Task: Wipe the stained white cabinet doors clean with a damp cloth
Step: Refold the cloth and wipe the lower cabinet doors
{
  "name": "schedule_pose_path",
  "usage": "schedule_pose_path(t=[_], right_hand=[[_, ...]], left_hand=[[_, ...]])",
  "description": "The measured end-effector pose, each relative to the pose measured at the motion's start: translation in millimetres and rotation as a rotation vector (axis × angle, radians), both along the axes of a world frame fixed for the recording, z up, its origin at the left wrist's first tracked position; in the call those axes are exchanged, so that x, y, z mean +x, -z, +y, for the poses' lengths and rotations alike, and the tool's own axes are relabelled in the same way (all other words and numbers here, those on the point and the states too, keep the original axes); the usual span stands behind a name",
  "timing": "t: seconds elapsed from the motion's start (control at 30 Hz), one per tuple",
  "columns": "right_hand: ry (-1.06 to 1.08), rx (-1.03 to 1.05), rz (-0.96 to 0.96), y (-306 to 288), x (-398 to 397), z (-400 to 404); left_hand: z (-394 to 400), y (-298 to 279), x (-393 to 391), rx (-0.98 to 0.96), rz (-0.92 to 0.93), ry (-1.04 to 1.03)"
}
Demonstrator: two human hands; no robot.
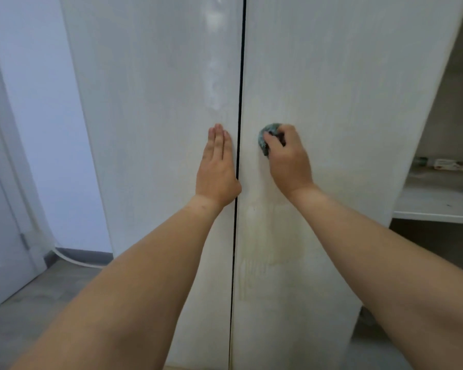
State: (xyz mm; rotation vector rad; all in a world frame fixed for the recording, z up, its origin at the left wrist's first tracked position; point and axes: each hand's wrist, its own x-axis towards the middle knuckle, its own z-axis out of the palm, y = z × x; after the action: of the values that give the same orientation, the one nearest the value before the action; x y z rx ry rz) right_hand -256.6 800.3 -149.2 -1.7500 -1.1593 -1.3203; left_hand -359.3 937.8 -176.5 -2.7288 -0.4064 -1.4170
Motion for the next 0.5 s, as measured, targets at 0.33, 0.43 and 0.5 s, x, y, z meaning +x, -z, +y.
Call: schedule_pose_path(t=[0.33,0.43,0.5], right_hand=[[0.113,-0.259,-0.186,27,35,-61],[0.175,0.147,0.159,-14,44,-64],[0.175,0.152,0.111,4,36,-67]], left_hand=[[-55,17,18,-0.023,0.006,0.034],[-65,15,29,-0.048,0.006,0.048],[-65,17,35,-0.055,-0.004,0.056]])
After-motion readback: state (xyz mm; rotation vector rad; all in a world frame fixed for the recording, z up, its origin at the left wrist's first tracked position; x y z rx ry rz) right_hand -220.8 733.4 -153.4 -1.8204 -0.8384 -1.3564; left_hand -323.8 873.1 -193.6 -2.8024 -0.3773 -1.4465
